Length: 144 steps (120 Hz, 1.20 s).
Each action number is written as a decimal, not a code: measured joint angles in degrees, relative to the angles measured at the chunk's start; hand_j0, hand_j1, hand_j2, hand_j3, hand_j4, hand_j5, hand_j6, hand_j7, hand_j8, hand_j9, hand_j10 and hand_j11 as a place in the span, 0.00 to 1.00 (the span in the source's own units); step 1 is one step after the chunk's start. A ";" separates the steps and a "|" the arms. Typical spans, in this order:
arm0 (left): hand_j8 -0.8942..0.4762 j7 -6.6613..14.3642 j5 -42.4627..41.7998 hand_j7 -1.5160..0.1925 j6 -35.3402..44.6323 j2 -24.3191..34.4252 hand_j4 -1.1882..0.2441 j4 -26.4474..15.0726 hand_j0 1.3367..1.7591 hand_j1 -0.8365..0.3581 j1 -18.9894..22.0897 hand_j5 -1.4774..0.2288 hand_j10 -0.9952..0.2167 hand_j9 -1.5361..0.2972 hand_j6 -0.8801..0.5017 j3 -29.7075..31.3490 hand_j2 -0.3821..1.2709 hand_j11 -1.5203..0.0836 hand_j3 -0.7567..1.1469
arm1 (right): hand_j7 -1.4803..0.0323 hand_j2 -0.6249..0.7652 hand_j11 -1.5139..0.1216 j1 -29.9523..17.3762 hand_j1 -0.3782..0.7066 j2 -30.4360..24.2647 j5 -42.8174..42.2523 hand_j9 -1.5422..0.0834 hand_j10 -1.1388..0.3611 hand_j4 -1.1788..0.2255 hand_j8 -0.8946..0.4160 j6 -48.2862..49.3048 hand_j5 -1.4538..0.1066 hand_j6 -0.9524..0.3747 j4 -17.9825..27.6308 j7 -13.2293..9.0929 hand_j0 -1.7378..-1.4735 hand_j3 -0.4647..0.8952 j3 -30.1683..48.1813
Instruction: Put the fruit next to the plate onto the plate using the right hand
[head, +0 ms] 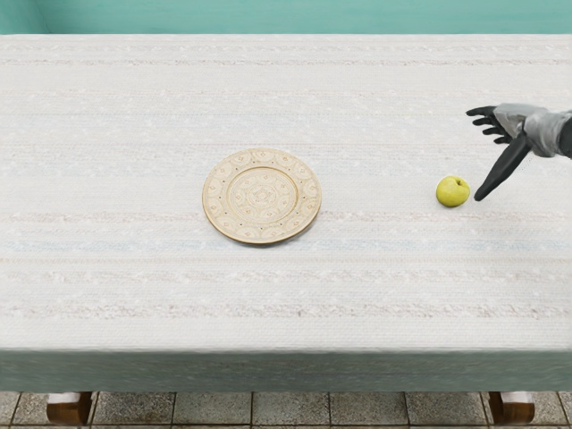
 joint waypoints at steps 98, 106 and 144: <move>0.48 0.00 0.00 0.71 0.01 0.00 0.67 0.00 0.76 0.76 0.00 0.69 0.63 0.67 0.47 0.01 0.26 0.76 0.40 | 0.93 0.44 0.88 3.38 0.09 14.66 -2.20 0.90 0.72 0.80 0.64 -29.41 0.88 0.67 3.93 -10.03 0.30 0.34 -15.24; 0.48 0.00 0.00 0.71 0.01 0.00 0.67 0.00 0.76 0.76 0.00 0.69 0.63 0.67 0.47 0.01 0.26 0.76 0.40 | 0.91 0.44 0.87 2.85 0.11 15.40 -2.17 0.89 0.71 0.79 0.62 -29.87 0.87 0.66 3.47 -10.06 0.30 0.34 -15.27; 0.48 0.00 0.01 0.71 0.00 0.00 0.67 0.00 0.76 0.76 0.00 0.69 0.63 0.67 0.47 0.01 0.26 0.76 0.40 | 0.78 0.42 0.75 2.34 0.28 16.24 -2.00 0.77 0.62 0.68 0.51 -29.89 0.74 0.54 2.68 -10.09 0.30 0.34 -15.24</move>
